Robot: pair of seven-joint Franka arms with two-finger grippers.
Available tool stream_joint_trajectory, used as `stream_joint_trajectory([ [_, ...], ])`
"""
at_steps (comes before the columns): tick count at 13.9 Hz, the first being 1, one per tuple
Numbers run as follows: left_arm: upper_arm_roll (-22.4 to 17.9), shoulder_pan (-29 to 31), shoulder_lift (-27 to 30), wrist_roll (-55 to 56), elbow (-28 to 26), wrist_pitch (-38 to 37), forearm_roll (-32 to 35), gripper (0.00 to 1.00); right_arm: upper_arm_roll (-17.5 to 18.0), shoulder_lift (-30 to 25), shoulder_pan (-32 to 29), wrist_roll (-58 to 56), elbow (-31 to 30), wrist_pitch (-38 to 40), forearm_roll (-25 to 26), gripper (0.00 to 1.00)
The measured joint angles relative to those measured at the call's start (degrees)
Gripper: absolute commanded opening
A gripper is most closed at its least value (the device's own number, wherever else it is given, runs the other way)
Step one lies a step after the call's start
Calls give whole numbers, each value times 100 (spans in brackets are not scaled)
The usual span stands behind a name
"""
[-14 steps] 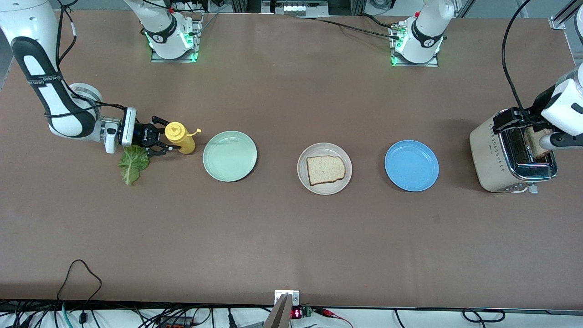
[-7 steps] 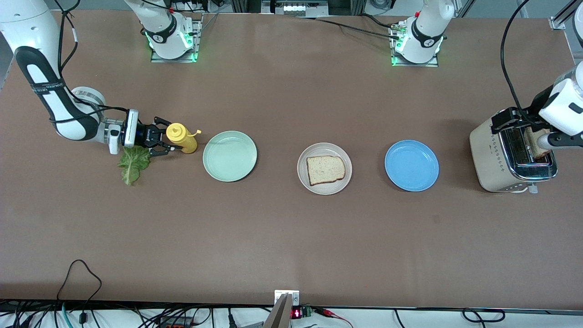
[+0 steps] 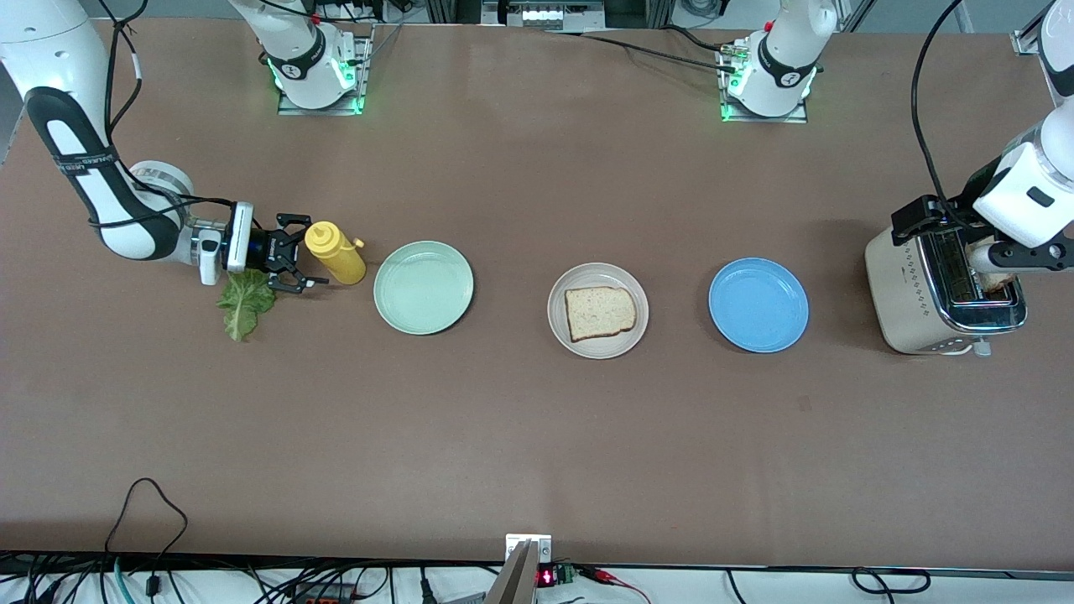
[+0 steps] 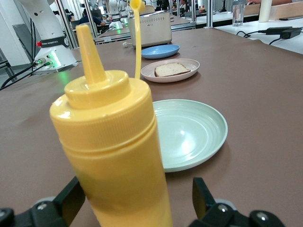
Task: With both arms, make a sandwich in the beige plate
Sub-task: 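Open the right gripper and move it over the lettuce leaf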
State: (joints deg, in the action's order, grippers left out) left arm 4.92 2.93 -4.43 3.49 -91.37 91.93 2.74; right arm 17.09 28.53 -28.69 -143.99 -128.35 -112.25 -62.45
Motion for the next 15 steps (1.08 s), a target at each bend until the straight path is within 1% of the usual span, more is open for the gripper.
stream_joint_trajectory([
  [2, 0, 0, 0, 0, 0, -5, 0, 100, -28, -34, -67, 15, 121, 0, 1, 100],
  [5, 0, 0, 1, 0, 0, -12, 0, 100, -275, -198, -149, 25, 236, 4, 103, 100],
  [10, 0, 0, 1, 0, 1, -75, 0, 100, -657, -408, -189, 165, 509, 99, 545, 100],
  [12, 0, 0, 1, 0, 1, -76, 0, 100, -742, -490, -194, 895, 676, 117, 796, 100],
  [15, 0, 0, 1, 0, 1, -104, 0, 100, -799, -796, -195, 2842, 821, 81, 1343, 100],
])
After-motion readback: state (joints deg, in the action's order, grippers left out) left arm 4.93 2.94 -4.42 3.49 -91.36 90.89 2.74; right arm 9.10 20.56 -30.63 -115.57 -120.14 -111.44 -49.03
